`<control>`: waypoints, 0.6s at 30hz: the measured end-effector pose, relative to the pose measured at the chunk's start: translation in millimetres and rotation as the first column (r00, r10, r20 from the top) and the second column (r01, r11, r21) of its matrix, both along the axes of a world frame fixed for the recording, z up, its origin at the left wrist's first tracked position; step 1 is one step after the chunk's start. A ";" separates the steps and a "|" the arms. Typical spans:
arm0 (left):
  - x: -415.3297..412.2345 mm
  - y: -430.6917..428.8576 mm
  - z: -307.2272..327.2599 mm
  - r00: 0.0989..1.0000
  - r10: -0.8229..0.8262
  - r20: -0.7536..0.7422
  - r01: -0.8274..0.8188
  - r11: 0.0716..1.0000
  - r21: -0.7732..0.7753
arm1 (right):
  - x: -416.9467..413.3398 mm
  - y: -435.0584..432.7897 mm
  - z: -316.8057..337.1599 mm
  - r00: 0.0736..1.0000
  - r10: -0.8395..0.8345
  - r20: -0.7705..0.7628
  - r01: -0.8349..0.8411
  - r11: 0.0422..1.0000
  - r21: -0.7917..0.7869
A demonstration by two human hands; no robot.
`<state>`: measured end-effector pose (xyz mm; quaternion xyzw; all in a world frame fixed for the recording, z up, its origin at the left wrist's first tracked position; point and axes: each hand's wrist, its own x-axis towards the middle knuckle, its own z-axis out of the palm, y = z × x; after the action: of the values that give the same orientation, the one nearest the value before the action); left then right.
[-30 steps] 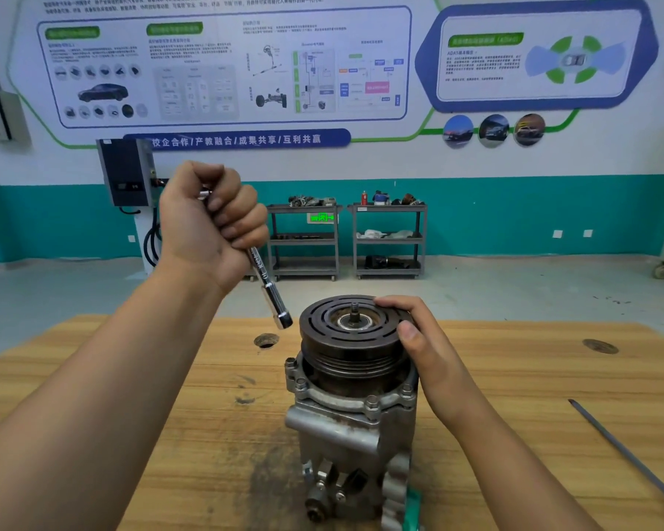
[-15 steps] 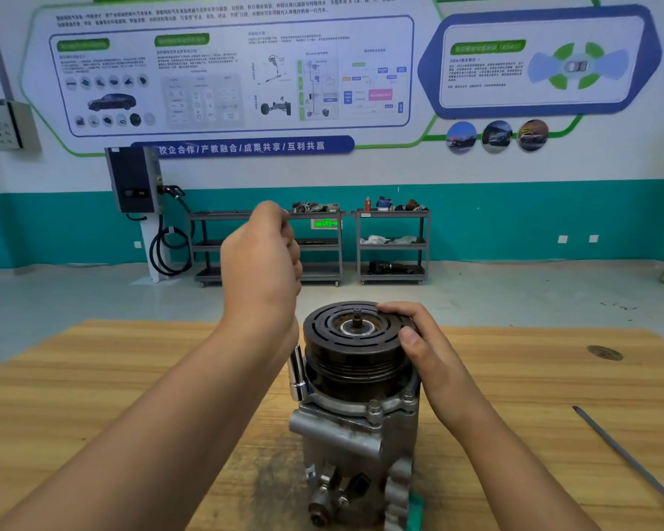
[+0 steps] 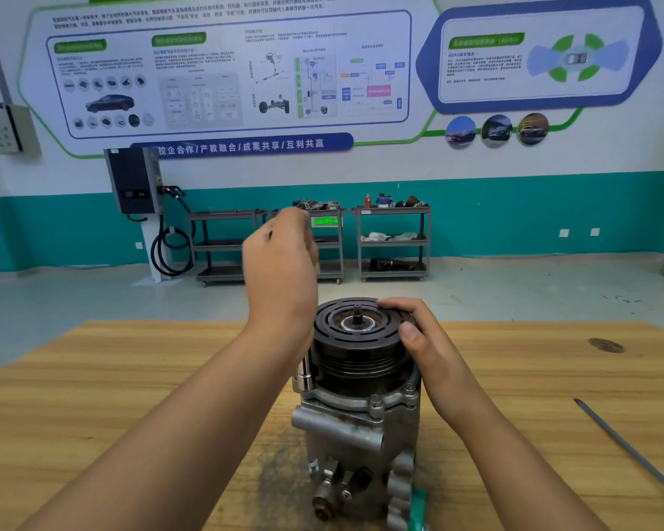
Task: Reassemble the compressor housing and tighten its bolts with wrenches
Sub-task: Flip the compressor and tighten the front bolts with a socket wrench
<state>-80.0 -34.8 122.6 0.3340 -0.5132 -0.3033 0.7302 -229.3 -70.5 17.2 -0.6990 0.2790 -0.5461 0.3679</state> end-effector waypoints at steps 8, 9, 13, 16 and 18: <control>23.9 -5.9 5.5 0.873 -0.487 -0.025 0.488 0.870 0.076 | 1.1 -2.0 -1.6 1.000 0.009 0.021 -0.009 1.000 -0.002; 26.1 -6.5 5.3 0.855 -0.519 -0.026 0.519 0.852 0.073 | 1.0 -2.1 -1.6 1.000 0.008 0.021 -0.008 1.000 -0.003; 33.7 -12.1 3.9 0.794 -0.608 0.004 0.607 0.793 0.062 | 0.1 -1.2 -1.5 1.000 -0.008 -0.002 0.008 1.000 -0.014; 42.7 -22.6 2.7 0.728 -0.685 -0.004 0.684 0.726 0.076 | -1.2 1.3 -1.6 0.990 -0.123 -0.070 0.115 0.988 -0.107; 48.5 -30.3 2.9 0.665 -0.747 -0.008 0.745 0.663 0.072 | -0.9 3.2 -1.4 0.965 -0.242 -0.102 0.217 0.953 -0.210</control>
<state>-31.5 -65.1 125.4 0.1233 -0.6022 -0.5892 0.5244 -230.2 -67.3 15.9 -0.7280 0.3254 -0.5648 0.2125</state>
